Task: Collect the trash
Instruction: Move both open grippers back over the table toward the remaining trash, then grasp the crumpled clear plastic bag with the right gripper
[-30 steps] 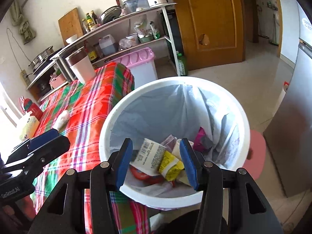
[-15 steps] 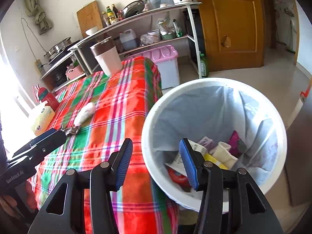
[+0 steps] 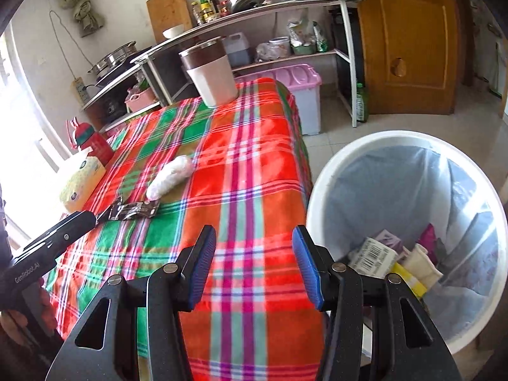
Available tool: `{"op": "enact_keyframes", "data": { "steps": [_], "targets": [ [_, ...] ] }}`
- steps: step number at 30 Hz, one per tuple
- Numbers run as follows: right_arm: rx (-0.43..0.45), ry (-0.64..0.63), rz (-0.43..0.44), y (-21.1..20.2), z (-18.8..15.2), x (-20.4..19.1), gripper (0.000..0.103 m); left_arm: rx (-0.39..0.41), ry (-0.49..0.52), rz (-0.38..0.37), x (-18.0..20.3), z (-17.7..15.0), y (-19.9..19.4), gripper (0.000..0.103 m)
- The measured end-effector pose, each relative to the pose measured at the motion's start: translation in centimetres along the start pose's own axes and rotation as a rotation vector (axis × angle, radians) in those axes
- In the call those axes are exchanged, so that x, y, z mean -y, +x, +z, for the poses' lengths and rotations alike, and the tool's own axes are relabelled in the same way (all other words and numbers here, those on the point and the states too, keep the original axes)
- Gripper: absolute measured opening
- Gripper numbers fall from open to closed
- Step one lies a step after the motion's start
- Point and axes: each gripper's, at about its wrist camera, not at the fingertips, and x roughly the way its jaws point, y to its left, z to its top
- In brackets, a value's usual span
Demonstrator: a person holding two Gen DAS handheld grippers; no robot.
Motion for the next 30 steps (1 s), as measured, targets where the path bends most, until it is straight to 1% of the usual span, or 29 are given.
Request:
{"op": "enact_keyframes", "data": {
  "steps": [4,6,8,13,16,19,25,30],
  "targets": [
    [-0.018,-0.021,0.035,1.2,0.6,-1.4,0.051,-0.003,-0.017,0.03,-2.0,0.0,0.1,0.069],
    [-0.03,-0.006,0.067,2.1,1.0,-1.8,0.051,-0.007,-0.015,0.05,-2.9,0.0,0.3,0.069],
    [-0.049,0.01,0.082,2.9,1.3,-2.2,0.051,-0.01,-0.015,0.063,-3.7,0.1,0.6,0.069],
    [-0.064,-0.014,0.079,4.6,2.2,-3.8,0.051,-0.026,-0.024,0.089,-5.7,0.5,1.4,0.07],
    [-0.079,-0.006,0.096,5.6,3.0,-4.6,0.051,-0.052,-0.01,0.087,-6.3,0.7,2.3,0.07],
    [-0.087,-0.013,0.087,6.3,3.8,-5.1,0.051,-0.068,0.002,0.076,-6.5,0.8,3.0,0.07],
    [-0.105,0.017,0.113,7.7,5.0,-5.3,0.051,-0.108,0.012,0.067,-6.8,1.0,4.4,0.07],
    [-0.154,0.055,0.119,9.7,5.5,-5.2,0.051,-0.133,0.016,0.07,-7.1,1.2,5.4,0.07]
  ]
}}
